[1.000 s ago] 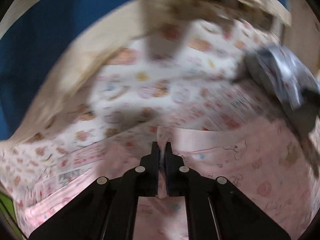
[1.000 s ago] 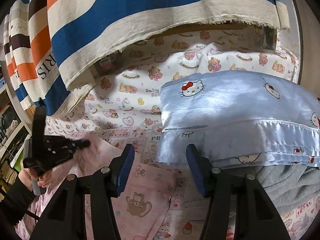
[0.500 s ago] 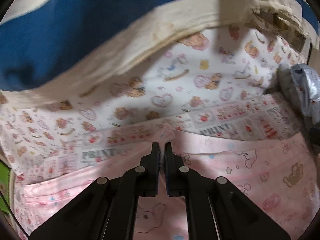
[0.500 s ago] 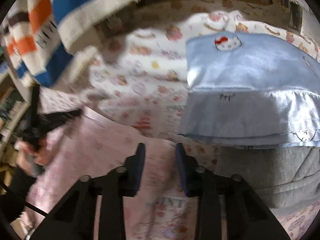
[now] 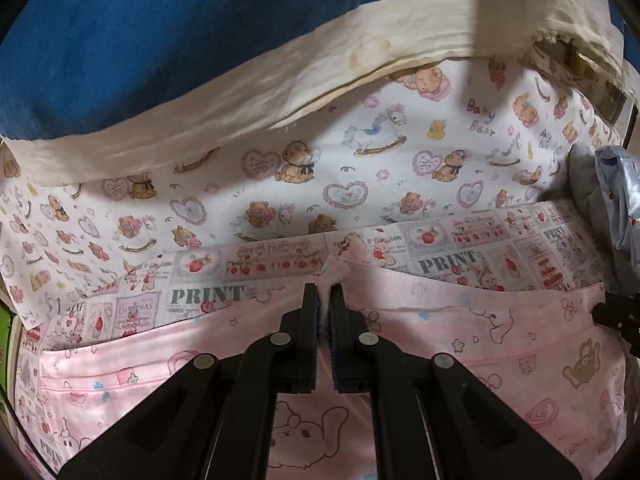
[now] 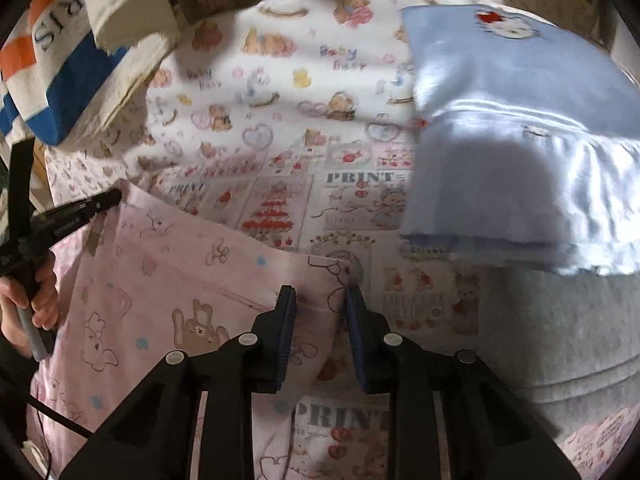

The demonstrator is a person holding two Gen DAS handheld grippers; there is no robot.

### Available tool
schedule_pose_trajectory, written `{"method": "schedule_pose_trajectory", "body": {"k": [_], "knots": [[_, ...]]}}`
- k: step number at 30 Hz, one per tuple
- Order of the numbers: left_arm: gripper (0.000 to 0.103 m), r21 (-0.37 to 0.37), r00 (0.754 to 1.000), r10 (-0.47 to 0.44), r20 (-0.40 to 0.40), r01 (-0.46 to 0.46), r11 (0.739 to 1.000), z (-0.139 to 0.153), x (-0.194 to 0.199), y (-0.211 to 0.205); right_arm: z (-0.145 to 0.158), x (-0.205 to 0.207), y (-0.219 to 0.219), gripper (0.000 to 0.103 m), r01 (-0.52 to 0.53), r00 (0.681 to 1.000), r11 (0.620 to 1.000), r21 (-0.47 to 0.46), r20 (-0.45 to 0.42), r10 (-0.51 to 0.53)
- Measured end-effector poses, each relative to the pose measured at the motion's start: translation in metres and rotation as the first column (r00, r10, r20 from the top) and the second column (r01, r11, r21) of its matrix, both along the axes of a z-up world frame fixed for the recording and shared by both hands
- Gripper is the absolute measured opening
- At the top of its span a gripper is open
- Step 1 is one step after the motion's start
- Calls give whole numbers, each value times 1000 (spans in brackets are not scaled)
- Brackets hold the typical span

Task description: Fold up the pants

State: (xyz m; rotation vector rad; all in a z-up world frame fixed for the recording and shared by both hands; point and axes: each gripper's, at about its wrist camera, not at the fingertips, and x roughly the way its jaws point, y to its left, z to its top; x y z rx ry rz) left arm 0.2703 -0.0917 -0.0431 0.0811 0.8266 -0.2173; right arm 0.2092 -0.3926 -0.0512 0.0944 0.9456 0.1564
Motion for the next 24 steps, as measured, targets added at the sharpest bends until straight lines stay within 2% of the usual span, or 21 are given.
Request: {"method": "schedule_pose_trajectory", "body": {"k": [2,4,7,10,13,17,24], "knots": [[5,3,1000,-4,4,4,1000,0,-1,-2,0,1,5,26,-7,1000,1000,16,4,7],[5,-2,1000,-3,0,3,1000,0,-1,-1,3,-1,10,16,-34,999,999,6,26,33],[5,-13,1000,-3,-8,3,1000,-1,1,1,14,-9,8,15,-106,993,990,88,62,101],[5,-4,1000,-4,-7,3,1000,-2,1,0,21,-13,6,16,-156,986,980,120,72,148],[5,7,1000,-6,-3,6,1000,-2,0,-2,20,-11,-4,18,-92,995,993,78,55,88],[5,3,1000,-10,-15,10,1000,-4,2,-2,9,-3,-20,18,-23,1000,996,85,4,23],[5,-15,1000,-25,-17,25,1000,-4,2,-2,0,6,-4,18,-68,998,997,45,8,68]]}}
